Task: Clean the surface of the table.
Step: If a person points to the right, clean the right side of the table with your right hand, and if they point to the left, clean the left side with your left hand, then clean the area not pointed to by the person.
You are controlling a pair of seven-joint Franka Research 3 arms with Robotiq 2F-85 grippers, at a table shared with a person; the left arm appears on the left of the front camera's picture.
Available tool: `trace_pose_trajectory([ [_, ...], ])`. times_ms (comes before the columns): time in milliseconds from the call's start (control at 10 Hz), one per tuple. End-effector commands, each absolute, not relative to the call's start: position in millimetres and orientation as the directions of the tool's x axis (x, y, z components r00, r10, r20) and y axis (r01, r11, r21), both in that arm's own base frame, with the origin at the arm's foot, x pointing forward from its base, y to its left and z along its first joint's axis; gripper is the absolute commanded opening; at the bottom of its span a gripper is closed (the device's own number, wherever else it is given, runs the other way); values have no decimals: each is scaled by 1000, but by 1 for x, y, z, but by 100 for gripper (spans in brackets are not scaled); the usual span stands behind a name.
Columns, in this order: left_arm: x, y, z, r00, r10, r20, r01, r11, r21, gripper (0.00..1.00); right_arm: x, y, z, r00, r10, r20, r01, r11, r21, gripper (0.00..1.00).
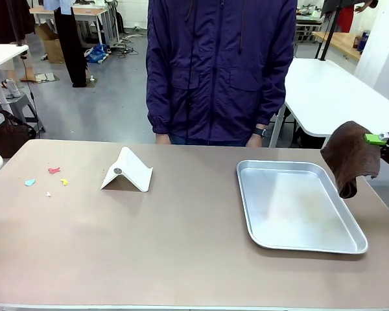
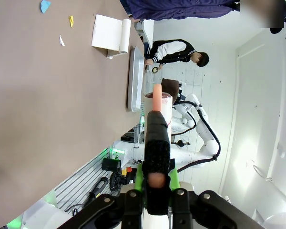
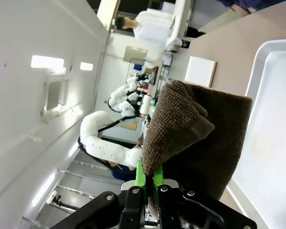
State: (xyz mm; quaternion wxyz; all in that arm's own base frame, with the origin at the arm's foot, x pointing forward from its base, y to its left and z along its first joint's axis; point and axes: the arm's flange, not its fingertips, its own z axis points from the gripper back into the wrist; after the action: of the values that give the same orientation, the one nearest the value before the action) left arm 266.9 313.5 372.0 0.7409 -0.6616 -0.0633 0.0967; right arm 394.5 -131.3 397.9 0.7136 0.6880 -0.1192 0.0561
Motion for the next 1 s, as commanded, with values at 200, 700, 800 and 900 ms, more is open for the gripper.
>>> trace_pose_trajectory([
  [200,267,311,374,970,244,-22,-44,87,-995,0,395,-132,400,959,-83,272,-270,29,962,7],
  [700,267,311,374,970,244,-22,-44,87,-995,0,395,-132,400,959,-83,272,-270,29,962,7],
  [800,267,311,374,970,244,-22,-44,87,-995,0,395,-132,400,959,-83,272,-270,29,962,7],
  [900,267,311,374,970,244,-22,-44,87,-995,0,395,-132,400,959,-83,272,-270,29,962,7],
])
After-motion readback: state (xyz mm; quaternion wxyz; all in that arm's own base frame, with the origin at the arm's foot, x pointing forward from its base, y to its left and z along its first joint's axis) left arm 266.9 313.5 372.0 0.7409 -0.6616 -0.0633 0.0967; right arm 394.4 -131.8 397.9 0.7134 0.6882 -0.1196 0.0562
